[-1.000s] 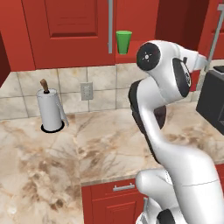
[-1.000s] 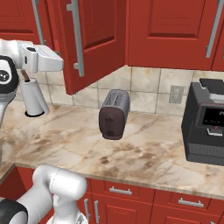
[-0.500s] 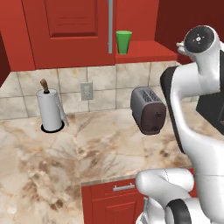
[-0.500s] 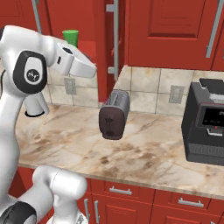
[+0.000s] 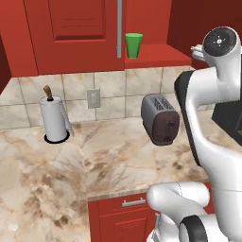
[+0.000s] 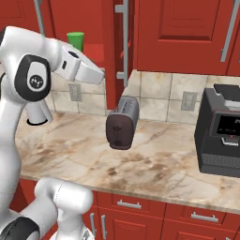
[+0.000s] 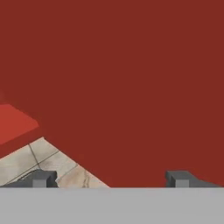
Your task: Open the cabinet directly in front. Then move the liquor and the cup to the dining counter with the candle on it.
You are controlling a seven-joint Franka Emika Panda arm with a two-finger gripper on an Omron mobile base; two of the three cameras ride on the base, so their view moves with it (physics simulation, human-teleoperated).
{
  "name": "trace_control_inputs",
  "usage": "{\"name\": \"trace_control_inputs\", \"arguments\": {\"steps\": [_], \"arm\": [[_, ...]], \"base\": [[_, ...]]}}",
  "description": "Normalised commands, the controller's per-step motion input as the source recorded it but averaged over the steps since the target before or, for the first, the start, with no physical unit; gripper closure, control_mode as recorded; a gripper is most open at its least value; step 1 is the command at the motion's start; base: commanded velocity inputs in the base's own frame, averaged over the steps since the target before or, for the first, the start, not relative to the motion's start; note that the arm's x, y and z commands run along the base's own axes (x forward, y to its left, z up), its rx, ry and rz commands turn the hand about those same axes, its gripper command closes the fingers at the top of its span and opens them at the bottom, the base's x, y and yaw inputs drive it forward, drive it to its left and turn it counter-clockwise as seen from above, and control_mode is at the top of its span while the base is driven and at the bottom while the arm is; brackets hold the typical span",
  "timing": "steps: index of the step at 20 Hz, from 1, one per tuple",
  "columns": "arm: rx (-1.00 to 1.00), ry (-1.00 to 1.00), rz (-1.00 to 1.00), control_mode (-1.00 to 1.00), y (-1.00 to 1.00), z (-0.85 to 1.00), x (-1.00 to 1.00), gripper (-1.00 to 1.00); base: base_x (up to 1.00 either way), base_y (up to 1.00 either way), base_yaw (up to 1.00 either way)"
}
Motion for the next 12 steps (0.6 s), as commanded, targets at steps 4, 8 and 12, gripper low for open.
{"name": "trace_control_inputs", "arguments": {"steps": [4,8,12], "arm": [[-0.07,0.02,0.33,-1.00,1.00,-0.27,-0.18,-1.00],[-0.12,0.00,0.48,-1.00,1.00,-0.06,-0.45,-1.00],[-0.09,0.00,0.62,-1.00,1.00,0.00,-0.16,-1.00]], "base": [[0.00,0.00,0.00],[0.00,0.00,0.00],[0.00,0.00,0.00]]}}
